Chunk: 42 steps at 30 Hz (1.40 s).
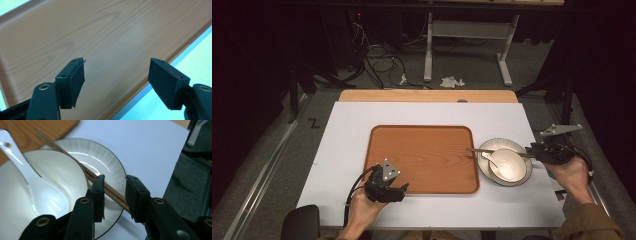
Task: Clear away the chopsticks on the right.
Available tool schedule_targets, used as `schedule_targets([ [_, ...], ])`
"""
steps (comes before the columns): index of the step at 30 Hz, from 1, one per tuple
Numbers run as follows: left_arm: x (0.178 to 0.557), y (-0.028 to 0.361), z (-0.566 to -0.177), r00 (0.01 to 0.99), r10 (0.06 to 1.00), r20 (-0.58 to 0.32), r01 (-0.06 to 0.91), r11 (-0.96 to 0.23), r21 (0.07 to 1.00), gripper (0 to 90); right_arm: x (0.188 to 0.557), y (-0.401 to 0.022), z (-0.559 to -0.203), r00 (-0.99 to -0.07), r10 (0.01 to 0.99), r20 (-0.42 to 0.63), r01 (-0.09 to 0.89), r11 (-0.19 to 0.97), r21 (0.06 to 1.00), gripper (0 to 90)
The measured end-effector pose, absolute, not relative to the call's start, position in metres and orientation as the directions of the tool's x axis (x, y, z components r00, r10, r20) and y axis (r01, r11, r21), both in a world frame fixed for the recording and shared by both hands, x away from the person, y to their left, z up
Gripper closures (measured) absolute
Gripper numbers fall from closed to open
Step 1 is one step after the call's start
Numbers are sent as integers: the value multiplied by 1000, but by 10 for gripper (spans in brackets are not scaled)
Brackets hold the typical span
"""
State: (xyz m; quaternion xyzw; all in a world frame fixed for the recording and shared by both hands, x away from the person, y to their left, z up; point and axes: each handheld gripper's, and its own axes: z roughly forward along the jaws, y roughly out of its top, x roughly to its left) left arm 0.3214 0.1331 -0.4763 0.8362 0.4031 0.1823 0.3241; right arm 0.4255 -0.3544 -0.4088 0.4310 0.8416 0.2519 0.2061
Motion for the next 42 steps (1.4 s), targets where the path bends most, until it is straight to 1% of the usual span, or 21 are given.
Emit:
schedule_targets([
  [2,322,133,-476,610,792,27,564,-457,687,292,429,-354,-413,-549,825,-131,629,512,585,695],
  [3,321,133,-476,614,789,13,567,-452,689,291,437,-353,-423,-551,822,-144,650,530,545,695],
  [4,321,133,-476,614,789,13,567,-452,689,291,437,-353,-423,-551,822,-144,650,530,545,695],
  [7,320,130,-477,617,786,38,560,-473,680,291,447,-356,-431,-533,836,-130,681,515,521,694],
  [11,321,129,-479,619,784,50,559,-484,673,291,453,-354,-435,-534,835,-134,694,524,494,693],
  [25,321,129,-480,612,789,52,565,-483,669,291,466,-352,-442,-539,831,-133,713,535,453,679],
  [31,320,130,-480,604,794,59,565,-480,672,286,468,-356,-441,-529,840,-121,727,522,445,679],
  [32,321,129,-480,605,794,59,565,-479,672,286,469,-353,-442,-539,832,-130,725,537,431,674],
  [37,321,128,-480,608,792,62,564,-485,669,286,470,-350,-443,-547,827,-131,718,544,433,664],
  [39,321,129,-480,607,793,60,565,-483,669,286,472,-351,-442,-557,820,-130,715,553,428,698],
  [42,321,129,-481,607,793,61,565,-484,669,286,473,-350,-442,-562,816,-136,713,561,420,716],
])
